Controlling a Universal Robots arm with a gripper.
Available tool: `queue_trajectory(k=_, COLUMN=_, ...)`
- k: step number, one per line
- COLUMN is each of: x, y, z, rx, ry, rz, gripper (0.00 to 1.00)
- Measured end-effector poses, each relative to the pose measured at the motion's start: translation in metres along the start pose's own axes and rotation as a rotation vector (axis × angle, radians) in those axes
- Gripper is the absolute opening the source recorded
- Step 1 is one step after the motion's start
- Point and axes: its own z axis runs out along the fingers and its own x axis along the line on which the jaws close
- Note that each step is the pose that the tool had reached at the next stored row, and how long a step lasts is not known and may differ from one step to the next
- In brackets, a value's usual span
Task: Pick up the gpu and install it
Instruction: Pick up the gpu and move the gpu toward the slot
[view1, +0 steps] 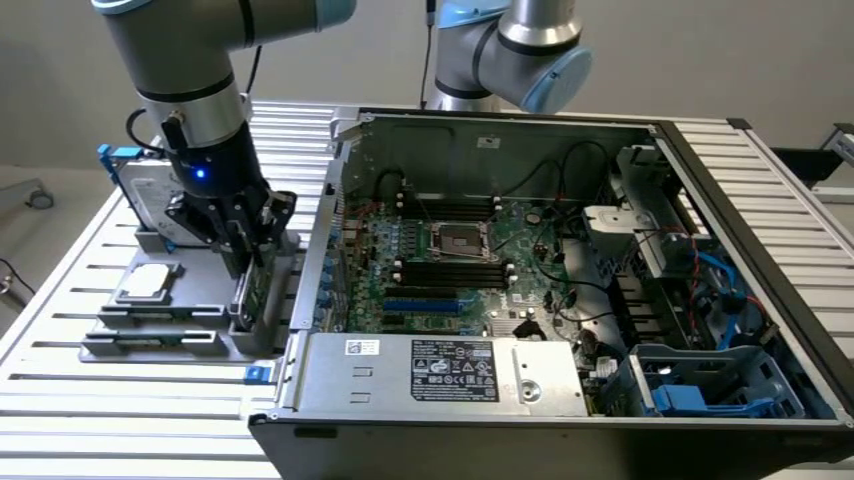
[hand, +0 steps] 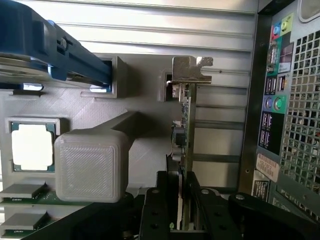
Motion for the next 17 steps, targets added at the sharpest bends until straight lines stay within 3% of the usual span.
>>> queue_trajectory(k=11, x=0.0, y=0.0001, z=-0.0005, rx=-0.0003, ry=-0.0002, rz=0.0, gripper=0.26)
queue_trajectory(k=17, x=0.0, y=0.0008, z=-0.0123, rx=-0.0004, ry=0.0, rz=0.0, gripper=0.26)
